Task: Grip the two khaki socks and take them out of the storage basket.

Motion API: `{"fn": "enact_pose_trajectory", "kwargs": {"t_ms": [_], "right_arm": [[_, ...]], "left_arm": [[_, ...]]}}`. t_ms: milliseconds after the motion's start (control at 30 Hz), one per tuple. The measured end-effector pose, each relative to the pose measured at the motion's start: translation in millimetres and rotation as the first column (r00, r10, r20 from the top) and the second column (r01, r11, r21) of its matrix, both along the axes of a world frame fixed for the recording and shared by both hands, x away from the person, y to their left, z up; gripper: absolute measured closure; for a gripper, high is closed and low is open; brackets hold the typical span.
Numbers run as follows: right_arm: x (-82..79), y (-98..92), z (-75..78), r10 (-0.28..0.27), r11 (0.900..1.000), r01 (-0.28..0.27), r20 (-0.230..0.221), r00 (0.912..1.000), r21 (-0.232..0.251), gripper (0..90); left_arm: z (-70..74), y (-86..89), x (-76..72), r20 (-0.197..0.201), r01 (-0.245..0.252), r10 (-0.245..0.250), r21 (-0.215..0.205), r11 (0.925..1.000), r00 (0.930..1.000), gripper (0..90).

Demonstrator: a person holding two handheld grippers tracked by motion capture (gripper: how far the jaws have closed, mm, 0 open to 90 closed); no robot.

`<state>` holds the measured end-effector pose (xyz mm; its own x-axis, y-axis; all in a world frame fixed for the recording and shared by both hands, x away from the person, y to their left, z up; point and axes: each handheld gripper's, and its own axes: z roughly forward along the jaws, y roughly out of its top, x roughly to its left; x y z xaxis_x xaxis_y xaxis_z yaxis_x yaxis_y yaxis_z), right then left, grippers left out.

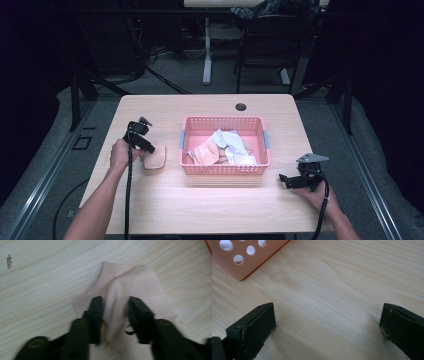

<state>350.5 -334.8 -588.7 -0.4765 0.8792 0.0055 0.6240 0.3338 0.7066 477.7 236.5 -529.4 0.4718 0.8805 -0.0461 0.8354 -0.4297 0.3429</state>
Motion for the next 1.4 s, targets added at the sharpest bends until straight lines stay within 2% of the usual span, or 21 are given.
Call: {"fn": "enact_pose_trajectory", "kwargs": {"t_ms": [133,200,333,367,467,633,833,1067,1133,1400], "right_arm": [[-0.1,0.1,0.0,-0.001,1.0,0.001,-0.001,1.0,0.0,0.0],[0.0,0.0,-0.1,0.0,1.0,0.0,0.001,1.0,0.0,0.0],[0.0,0.0,0.0,0.0,1.0,0.0,0.001,1.0,0.0,0.0],[0.0,0.1,-0.1,0.0,1.0,0.0,0.001,1.0,0.0,0.0],[0.0,0.1,-0.1,-0.001,1.0,0.001,0.001,1.0,0.0,0.0],[0.1,0.1,0.0,-0.001,1.0,0.001,0.001,1.0,-0.001,0.0],[0.0,0.1,0.0,-0.001,1.0,0.001,0.001,1.0,0.0,0.0],[0.0,0.1,0.0,-0.001,1.0,0.001,0.0,1.0,-0.001,0.0],[0.0,0.1,0.0,-0.001,1.0,0.001,0.0,1.0,0.0,0.0],[0.1,0.1,-0.1,-0.001,1.0,0.001,0.001,1.0,0.0,0.0]], "left_arm": [[10.2,2.9,-2.2,0.009,0.002,-0.002,-0.043,0.9991,1.0,26.2],[18.4,3.0,-3.0,0.029,0.003,-0.002,-0.057,0.9983,0.9996,18.4],[37.9,-0.6,-4.6,0.068,0.022,-0.017,-0.079,0.9967,0.9976,12.0],[43.1,-1.7,-4.6,0.082,0.038,-0.032,-0.07,0.9968,0.9961,9.5],[55.6,-7.8,-5.4,0.103,0.053,-0.044,-0.087,0.9947,0.9937,0.2],[72.4,-22.5,-7.0,0.158,0.096,-0.08,-0.097,0.9906,0.9842,0.0],[80.5,-47.7,-5.9,0.189,0.157,-0.139,-0.083,0.9841,0.972,0.0],[79.7,-77.2,-1.5,0.189,0.211,-0.192,-0.085,0.9738,0.963,0.0],[78.8,-86.2,-1.4,0.194,0.228,-0.21,-0.075,0.9707,0.9583,0.0],[71.5,-121.0,-0.5,0.172,0.287,-0.27,-0.087,0.954,0.9475,0.0]]}}
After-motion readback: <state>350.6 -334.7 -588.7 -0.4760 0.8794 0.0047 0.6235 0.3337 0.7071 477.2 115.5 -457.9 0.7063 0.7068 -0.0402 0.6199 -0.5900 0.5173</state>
